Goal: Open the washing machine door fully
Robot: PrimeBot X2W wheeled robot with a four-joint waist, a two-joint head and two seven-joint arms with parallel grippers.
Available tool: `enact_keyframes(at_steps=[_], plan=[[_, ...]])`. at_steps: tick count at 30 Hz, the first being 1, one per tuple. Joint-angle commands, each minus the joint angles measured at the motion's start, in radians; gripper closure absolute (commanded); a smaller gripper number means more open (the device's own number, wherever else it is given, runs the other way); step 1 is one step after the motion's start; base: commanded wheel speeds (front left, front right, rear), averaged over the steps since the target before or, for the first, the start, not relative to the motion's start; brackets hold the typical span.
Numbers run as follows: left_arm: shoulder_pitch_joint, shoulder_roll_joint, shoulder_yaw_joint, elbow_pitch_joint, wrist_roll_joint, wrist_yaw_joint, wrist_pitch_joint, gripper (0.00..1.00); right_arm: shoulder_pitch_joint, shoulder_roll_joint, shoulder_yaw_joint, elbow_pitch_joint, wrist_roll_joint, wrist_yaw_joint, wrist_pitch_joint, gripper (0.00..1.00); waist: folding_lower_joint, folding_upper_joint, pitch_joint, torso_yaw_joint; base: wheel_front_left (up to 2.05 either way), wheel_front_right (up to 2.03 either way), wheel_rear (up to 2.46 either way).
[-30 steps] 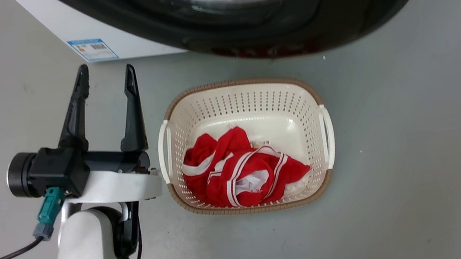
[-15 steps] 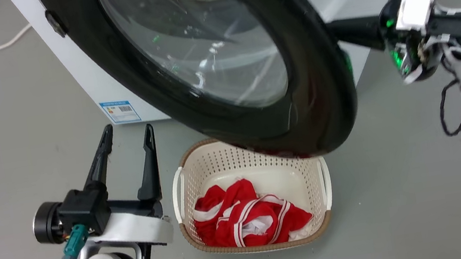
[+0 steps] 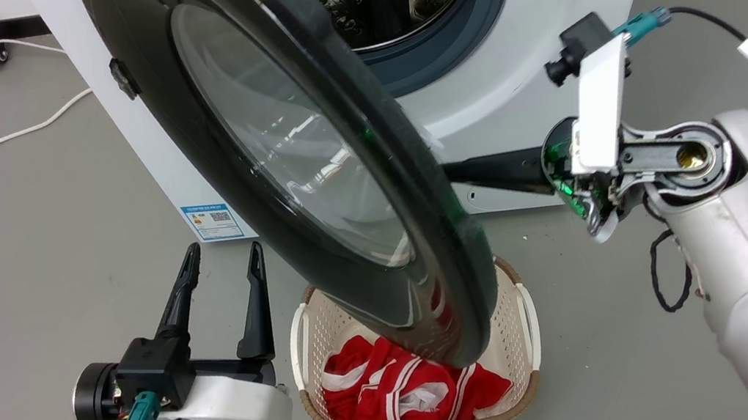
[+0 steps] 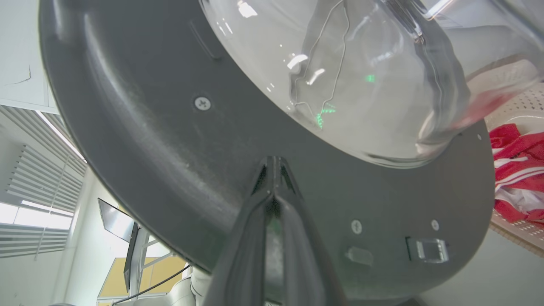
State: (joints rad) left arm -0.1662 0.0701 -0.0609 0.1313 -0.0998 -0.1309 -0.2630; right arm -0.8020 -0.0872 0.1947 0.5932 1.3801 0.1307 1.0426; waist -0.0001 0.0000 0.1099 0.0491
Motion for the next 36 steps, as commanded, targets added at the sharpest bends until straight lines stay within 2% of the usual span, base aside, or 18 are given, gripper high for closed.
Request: enact_keyframes(at_steps=[1, 11, 17, 20, 29, 36], plan=[[0.010, -0.002, -0.001, 0.000, 0.003, 0.000, -0.003, 0.00, 0.028, 0.018, 0.013, -0.018, -0.002, 0.000, 0.007, 1.00, 0.0001, 0.0000, -0.001, 0.000, 0.00, 0.00, 0.00], [0.013, -0.004, -0.010, 0.005, 0.000, 0.000, -0.003, 0.00, 0.101, 0.040, 0.107, -0.118, 0.042, 0.000, 0.005, 1.00, 0.0001, 0.0000, -0.009, 0.003, 0.00, 0.00, 0.00], [0.021, -0.006, -0.007, 0.007, -0.001, 0.000, -0.003, 0.00, 0.135, 0.038, 0.143, -0.152, 0.097, 0.000, -0.060, 1.00, 0.0001, 0.0000, -0.018, 0.001, 0.00, 0.00, 0.00], [0.026, -0.007, -0.002, 0.005, -0.003, 0.000, -0.003, 0.00, 0.160, 0.037, 0.113, -0.160, 0.110, 0.000, -0.151, 1.00, 0.0001, 0.0000, -0.024, -0.003, 0.00, 0.00, 0.00], [0.047, -0.010, 0.025, 0.006, 0.003, 0.001, -0.003, 0.00, 0.266, 0.038, -0.046, -0.108, 0.153, 0.000, -0.536, 1.00, 0.0001, 0.0000, -0.049, -0.030, 0.00, 0.00, 0.00], [0.065, -0.011, 0.047, 0.007, 0.007, 0.001, -0.003, 0.00, 0.402, 0.038, -0.144, -0.147, 0.203, 0.000, -0.693, 1.00, 0.0001, 0.0000, -0.071, -0.047, 0.00, 0.00, 0.00]])
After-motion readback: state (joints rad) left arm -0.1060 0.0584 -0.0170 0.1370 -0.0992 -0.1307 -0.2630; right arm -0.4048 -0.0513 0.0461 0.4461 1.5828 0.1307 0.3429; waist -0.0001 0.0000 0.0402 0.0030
